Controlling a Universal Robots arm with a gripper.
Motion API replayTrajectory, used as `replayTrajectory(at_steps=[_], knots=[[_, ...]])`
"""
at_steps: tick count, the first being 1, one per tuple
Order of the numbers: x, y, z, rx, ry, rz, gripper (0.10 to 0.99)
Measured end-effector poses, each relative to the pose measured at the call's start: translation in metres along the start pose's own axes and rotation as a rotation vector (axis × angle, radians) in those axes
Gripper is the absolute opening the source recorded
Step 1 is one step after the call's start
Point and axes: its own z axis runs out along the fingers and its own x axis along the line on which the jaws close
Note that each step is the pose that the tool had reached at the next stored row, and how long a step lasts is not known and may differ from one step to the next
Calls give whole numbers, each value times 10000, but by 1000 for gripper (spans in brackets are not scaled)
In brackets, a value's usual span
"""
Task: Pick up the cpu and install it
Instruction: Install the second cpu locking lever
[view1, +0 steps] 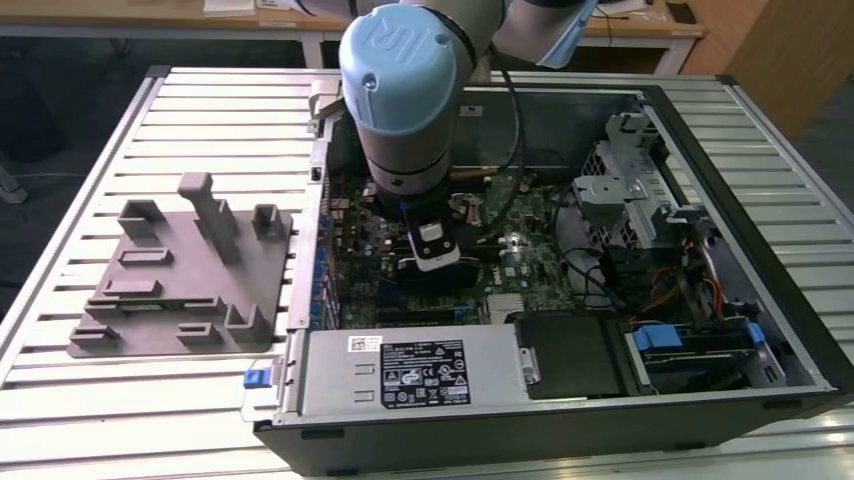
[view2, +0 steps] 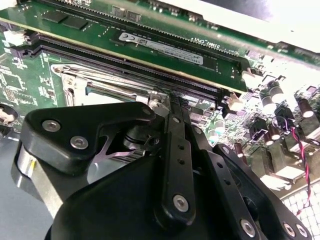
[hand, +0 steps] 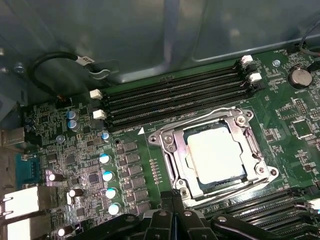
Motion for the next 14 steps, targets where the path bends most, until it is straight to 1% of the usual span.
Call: replayTrajectory(at_steps=[4,10,14], knots=[[-1,20,-55,2,-21,-8,106],[-1,60,-170,14,-46,-16,106],[-1,88,-245,47,-61,-12,106]])
